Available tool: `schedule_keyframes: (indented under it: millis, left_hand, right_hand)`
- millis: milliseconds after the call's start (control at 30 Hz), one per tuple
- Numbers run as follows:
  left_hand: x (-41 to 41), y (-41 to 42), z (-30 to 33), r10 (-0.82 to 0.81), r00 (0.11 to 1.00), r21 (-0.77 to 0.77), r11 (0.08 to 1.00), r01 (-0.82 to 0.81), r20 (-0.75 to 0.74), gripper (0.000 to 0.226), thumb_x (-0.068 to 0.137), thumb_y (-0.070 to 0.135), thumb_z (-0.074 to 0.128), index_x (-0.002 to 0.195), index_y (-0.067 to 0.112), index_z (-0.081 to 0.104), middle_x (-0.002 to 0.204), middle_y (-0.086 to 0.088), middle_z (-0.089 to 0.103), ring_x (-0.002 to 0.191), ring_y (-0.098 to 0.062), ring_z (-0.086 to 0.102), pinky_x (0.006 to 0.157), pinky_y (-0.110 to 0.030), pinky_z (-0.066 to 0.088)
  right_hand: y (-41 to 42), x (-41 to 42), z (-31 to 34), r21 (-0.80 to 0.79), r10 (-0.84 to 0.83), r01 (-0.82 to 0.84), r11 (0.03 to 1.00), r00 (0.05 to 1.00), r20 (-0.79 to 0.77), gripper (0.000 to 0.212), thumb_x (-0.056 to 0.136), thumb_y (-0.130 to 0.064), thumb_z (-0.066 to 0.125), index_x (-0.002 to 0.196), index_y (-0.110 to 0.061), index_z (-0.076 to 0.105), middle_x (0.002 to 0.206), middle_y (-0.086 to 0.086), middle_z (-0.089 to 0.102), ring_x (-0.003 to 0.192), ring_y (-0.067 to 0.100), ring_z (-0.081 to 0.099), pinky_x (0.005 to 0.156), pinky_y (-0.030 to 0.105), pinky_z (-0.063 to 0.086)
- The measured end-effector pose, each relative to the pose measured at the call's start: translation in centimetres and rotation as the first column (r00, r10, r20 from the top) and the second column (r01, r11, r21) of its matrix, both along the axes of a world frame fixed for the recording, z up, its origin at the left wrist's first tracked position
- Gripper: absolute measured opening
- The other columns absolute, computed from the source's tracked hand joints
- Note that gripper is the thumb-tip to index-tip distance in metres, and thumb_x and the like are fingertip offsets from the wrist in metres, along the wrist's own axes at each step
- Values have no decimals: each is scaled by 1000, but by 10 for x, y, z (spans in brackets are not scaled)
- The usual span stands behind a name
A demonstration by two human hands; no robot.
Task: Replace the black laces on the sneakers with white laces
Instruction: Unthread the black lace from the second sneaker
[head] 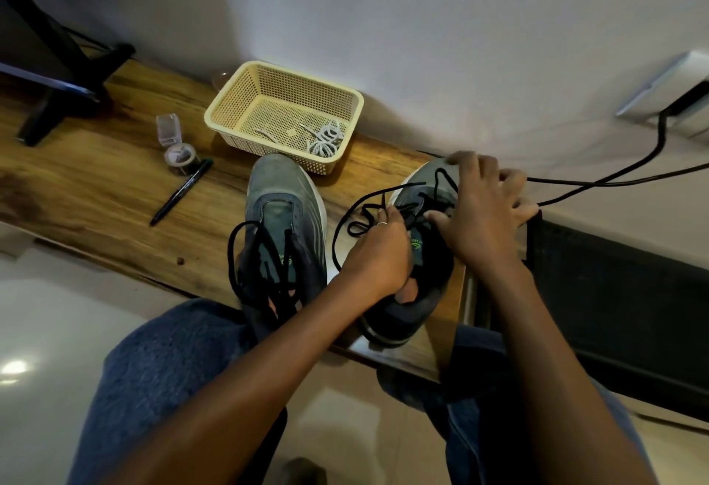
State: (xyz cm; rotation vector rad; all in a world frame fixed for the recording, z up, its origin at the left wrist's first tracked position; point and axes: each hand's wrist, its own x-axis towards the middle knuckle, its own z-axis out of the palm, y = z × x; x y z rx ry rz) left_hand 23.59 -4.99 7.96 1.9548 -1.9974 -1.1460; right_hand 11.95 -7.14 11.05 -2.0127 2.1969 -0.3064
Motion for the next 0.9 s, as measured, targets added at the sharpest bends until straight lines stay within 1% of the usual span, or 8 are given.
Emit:
schedule_keyframes:
  millis: [133,267,467,533,633,700,800,900]
  left_hand:
    - [-1,1,1,-2,1000,5,1000,2,4,62,100,10,43,151,4,10,146,-25,38,124,-37,49,95,-40,41]
    - [-1,0,3,3,1000,3,1000,-3,1,60,101,10,40,151,4,9,144,-25,40,121,-38,51,92,-42,42]
    - [0,0,4,28,1000,-27,999,-28,-13,56,105,19,31,152,4,7,138,-25,47,116,-36,54,88,-40,43]
    - [0,0,4,25,1000,-23,999,-25,-7,56,104,18,33,152,3,7,141,-25,43,119,-37,52,89,-39,42]
    - [1,1,2,8,1000,6,1000,-8,-14,59,102,14,39,151,3,10,142,-23,43,120,-37,51,91,-40,42]
    - [0,1,2,3,1000,20,1000,-3,-21,62,99,11,45,150,4,11,142,-23,44,120,-37,52,92,-43,43]
    - [-1,0,2,7,1000,10,1000,-7,-20,62,99,9,45,150,3,12,140,-23,45,117,-37,53,90,-42,44]
    - [0,0,1,13,1000,8,1000,-13,-9,61,99,8,43,151,3,10,134,-25,50,114,-37,55,88,-42,45]
  right_hand:
    - [1,3,-10,62,62,-53,997,984,-165,30,79,-32,73,107,-25,66,135,4,41,128,34,25,95,50,27]
    - [1,7,-11,6,52,-51,999,984,-173,16,84,-27,68,99,-23,72,130,1,48,124,32,27,91,47,26]
    - [3,-1,6,-290,-201,215,932,976,78,5,83,-27,70,86,-24,70,122,-5,54,122,28,31,90,45,22]
    - [1,-5,7,-216,-186,191,958,982,41,9,81,-29,71,90,-26,69,125,-4,52,123,28,30,90,45,23]
    - [0,-4,2,-17,-21,21,1000,999,-24,32,78,-31,75,108,-27,64,136,1,40,130,30,24,98,49,26]
    - [2,1,-2,47,51,-47,998,995,-87,34,77,-34,76,107,-26,64,139,3,37,132,32,22,100,51,27]
    - [2,6,-5,72,60,-49,996,985,-163,22,82,-34,71,102,-24,69,138,3,40,131,32,21,97,50,24]
    - [4,7,-6,-50,52,-61,997,987,-153,14,85,-29,68,96,-20,71,135,2,46,129,32,25,93,48,23]
